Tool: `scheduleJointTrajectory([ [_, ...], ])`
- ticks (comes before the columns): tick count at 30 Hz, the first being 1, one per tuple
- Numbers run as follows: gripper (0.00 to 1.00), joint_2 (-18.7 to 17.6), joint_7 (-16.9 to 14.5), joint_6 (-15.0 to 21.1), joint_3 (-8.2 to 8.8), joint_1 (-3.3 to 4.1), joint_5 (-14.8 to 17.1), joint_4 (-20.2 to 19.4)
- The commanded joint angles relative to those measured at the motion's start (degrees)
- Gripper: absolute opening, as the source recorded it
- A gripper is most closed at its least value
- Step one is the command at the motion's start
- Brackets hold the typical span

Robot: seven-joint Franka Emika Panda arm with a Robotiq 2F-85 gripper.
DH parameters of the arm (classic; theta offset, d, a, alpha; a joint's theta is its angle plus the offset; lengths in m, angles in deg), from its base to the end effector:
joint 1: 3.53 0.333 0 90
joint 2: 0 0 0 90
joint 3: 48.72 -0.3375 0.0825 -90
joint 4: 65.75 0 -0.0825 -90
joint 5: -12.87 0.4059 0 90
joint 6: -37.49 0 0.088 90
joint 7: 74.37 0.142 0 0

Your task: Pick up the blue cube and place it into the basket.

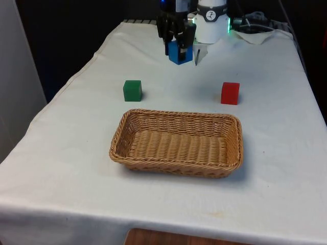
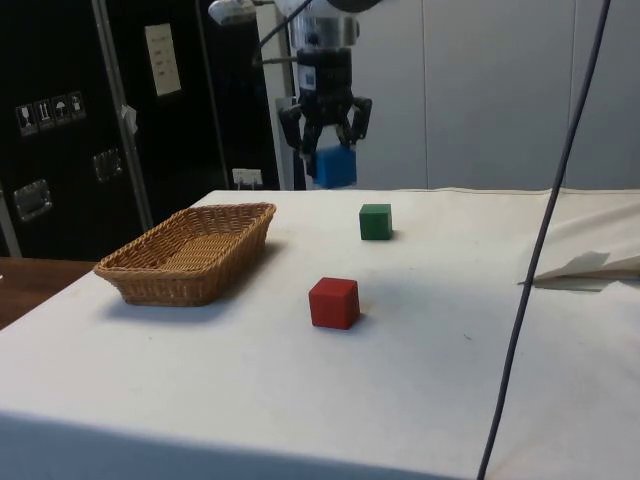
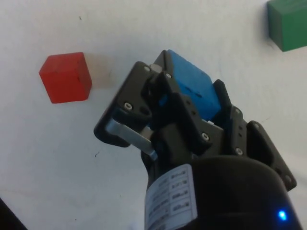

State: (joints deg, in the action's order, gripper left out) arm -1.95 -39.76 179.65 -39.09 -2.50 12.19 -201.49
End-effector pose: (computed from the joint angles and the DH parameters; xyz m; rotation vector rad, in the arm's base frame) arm 0.5210 -0.0792 0.2884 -2.9196 1.1404 -0.1246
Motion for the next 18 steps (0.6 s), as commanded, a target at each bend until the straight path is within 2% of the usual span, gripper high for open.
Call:
scheduleJointTrajectory([
  [1, 0.02, 0.4, -0.5, -0.6, -0.06, 0.06, -0.1, 0.2],
  [3, 0.02, 0.8, -1.4, -1.0, -0.06, 0.06, -0.1, 0.3],
  [4, 0.02, 0.4, -0.9, -0.3, 0.0, 0.0, 0.0, 0.1],
  [9, 0.02, 2.1, -4.2, -2.6, -0.06, 0.06, -0.1, 0.9],
  [12, 0.02, 2.1, -4.6, -2.3, 0.0, 0.0, 0.0, 0.9],
  [18, 0.02, 4.2, -7.5, -4.0, -0.11, 0.06, -0.9, 0.7],
])
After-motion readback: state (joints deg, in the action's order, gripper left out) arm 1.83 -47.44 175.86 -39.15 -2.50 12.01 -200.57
